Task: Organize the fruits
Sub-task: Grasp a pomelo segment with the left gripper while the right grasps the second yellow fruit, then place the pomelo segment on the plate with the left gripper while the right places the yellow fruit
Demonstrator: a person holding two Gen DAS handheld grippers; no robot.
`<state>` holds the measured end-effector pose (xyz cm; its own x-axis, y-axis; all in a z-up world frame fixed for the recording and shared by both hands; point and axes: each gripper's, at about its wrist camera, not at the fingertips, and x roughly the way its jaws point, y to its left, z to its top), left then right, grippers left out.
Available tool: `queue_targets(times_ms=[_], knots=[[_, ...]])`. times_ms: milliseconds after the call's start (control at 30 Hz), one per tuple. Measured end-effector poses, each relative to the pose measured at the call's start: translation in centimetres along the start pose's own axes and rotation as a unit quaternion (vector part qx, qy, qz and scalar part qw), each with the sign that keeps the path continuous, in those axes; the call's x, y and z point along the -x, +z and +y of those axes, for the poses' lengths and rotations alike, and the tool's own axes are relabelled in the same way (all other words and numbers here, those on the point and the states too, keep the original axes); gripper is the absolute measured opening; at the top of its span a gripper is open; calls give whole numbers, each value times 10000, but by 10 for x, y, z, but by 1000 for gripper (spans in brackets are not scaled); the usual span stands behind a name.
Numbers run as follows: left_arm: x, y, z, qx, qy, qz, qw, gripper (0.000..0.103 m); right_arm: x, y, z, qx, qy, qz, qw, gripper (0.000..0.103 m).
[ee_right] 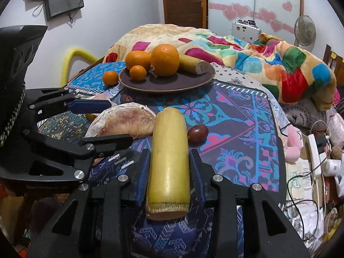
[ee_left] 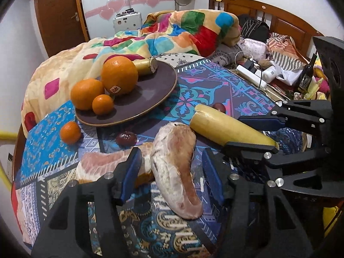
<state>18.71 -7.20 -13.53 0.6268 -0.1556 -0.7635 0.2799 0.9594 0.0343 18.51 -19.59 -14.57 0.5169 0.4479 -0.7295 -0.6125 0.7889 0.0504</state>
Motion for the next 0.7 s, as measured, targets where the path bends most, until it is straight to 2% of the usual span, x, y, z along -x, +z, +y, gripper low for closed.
queue_targets(times_ms=[100, 233, 300, 367, 700], knots=[[-5, 1, 1, -54, 117, -41, 9999, 48, -3, 1, -4, -43, 100, 16, 9999, 34], [-5, 1, 3, -45, 0, -102, 9999, 39, -2, 0, -6, -86, 164, -11, 9998, 34], [-1, 3, 6, 40, -18, -147, 9999, 29, -1, -1, -6, -114, 162, -36, 9998, 34], [4, 4, 11, 186, -106, -177, 9996, 25, 1, -2, -7, -147, 144, -71, 9998, 34], [37, -5, 30, 371, -27, -405, 9985, 21, 16, -2, -5, -155, 49, -271, 9995, 33]])
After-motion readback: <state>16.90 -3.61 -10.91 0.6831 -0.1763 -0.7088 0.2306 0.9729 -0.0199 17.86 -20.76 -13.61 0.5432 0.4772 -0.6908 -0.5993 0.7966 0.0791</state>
